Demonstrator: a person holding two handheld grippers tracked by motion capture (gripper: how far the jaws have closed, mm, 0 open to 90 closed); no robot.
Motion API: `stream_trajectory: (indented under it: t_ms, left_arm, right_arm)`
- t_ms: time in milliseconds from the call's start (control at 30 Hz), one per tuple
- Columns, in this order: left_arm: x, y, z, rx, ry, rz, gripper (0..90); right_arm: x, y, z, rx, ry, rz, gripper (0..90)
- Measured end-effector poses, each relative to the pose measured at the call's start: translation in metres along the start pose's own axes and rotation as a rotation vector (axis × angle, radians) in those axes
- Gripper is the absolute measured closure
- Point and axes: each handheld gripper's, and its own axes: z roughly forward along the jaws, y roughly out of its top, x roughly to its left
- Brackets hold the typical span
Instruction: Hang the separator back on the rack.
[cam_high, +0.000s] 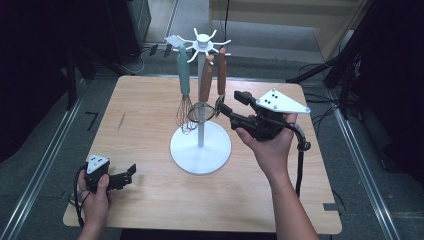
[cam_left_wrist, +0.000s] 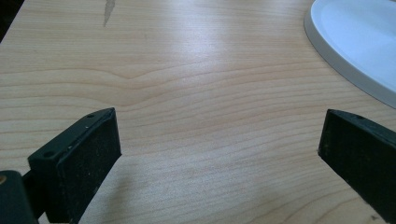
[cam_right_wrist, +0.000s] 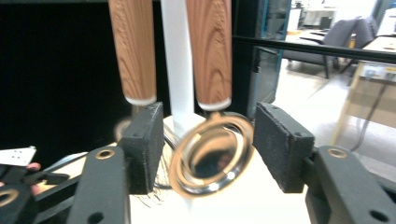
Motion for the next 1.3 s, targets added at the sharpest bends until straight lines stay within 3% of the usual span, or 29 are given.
stream_trajectory:
  t_ms: [367, 1300]
  left_arm:
    - [0.0, 0.0, 0.0, 0.001, 0.001, 0.001, 0.0]
    - [0.0, 0.0, -0.001, 0.004, 0.003, 0.002, 0.0]
  right_arm:
    - [-0.005, -0.027, -0.011, 0.021, -0.105, 0.004, 26.6]
    - [-0.027, -0.123, -0.029, 0.128, -0.22, 0.069, 27.3]
